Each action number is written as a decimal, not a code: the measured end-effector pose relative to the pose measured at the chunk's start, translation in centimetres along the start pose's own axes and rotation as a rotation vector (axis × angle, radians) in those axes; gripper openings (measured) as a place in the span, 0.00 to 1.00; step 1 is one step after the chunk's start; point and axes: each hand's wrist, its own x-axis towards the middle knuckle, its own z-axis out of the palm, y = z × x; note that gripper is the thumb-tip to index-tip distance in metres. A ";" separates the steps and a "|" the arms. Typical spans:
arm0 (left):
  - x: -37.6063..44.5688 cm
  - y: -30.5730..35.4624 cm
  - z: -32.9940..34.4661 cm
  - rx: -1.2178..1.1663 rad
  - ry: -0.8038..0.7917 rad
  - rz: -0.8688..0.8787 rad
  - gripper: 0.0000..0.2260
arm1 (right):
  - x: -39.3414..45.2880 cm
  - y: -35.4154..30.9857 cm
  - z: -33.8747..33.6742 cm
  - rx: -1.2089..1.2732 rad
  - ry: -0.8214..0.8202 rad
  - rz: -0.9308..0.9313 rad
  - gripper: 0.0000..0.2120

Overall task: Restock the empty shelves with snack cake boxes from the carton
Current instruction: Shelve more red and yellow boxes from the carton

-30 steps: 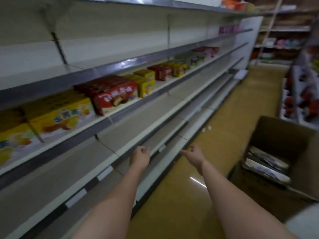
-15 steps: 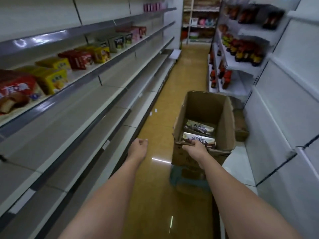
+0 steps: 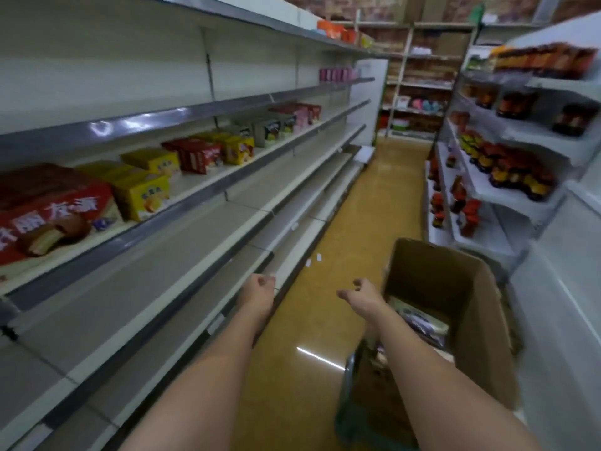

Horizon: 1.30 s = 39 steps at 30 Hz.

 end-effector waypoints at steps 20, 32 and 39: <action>14.9 -1.0 -18.8 -0.079 0.572 -0.190 0.17 | 12.6 -23.6 19.3 -0.156 -0.441 -0.461 0.29; 23.6 1.6 -18.7 -0.124 0.770 -0.282 0.22 | 21.9 -34.1 26.5 -0.252 -0.575 -0.712 0.26; 26.5 1.9 -18.3 -0.098 0.813 -0.291 0.19 | 24.0 -35.6 29.9 -0.235 -0.700 -0.726 0.29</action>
